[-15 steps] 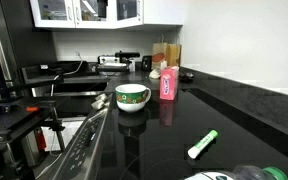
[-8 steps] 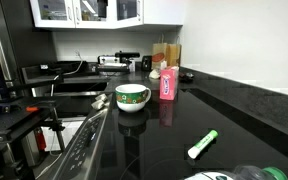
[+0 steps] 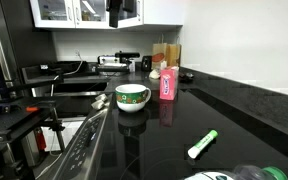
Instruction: Put the marker in the white/green cup
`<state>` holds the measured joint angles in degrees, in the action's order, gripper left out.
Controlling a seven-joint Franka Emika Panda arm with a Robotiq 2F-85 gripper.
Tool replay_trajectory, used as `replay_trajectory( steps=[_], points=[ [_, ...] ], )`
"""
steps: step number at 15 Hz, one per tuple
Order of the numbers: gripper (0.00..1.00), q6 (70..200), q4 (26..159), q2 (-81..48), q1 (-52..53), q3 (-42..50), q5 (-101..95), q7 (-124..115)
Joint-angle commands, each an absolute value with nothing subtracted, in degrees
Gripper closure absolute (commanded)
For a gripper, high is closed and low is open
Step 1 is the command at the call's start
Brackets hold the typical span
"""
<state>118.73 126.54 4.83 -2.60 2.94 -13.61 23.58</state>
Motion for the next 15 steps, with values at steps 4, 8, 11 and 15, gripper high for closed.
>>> replay_trajectory(
  steps=[4, 8, 11, 15],
  points=[
    [0.00, 125.06, 110.10, -14.56, -3.99, 2.13, -2.58, 38.98],
    [0.00, 131.08, 100.42, -24.91, -5.79, 1.08, -3.78, 36.90],
    [0.00, 128.97, 94.00, -31.41, -8.47, 0.78, -3.83, 37.30],
    [0.00, 127.86, 89.37, -37.04, -11.57, 0.61, -4.86, 37.99]
  ],
)
